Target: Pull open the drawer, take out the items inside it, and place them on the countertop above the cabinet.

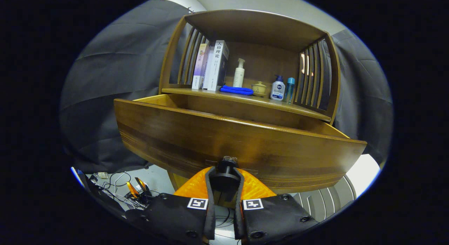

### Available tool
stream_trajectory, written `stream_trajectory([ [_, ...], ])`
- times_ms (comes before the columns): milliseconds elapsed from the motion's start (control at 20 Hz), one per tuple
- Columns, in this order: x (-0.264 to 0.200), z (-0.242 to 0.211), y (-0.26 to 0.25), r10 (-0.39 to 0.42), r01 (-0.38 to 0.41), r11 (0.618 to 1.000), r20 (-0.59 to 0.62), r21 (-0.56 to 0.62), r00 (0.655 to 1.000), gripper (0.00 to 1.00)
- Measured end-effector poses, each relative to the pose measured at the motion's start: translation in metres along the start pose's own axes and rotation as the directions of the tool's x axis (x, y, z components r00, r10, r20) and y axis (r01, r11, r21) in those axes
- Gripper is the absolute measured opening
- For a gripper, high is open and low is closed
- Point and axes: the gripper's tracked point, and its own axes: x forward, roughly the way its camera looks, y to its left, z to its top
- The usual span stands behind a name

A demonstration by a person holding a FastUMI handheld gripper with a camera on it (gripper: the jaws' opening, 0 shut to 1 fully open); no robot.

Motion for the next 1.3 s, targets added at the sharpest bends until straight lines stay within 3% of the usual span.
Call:
stream_trajectory([
  [300, -0.014, -0.006, 0.004, 0.005, -0.005, 1.000, -0.009, 0.010, 1.000, 0.23],
  [450, -0.015, -0.006, 0.007, 0.020, -0.019, 0.999, -0.025, 0.031, 0.999, 0.29],
  [750, -0.045, 0.013, 0.000, 0.063, -0.062, 0.998, 0.026, -0.022, 0.998, 0.75],
  [900, -0.059, 0.038, -0.018, 0.032, -0.030, 0.998, 0.049, -0.049, 0.998, 0.98],
  [1300, -0.041, 0.110, -0.043, 0.047, -0.046, 0.999, 0.037, -0.011, 0.998, 0.98],
])
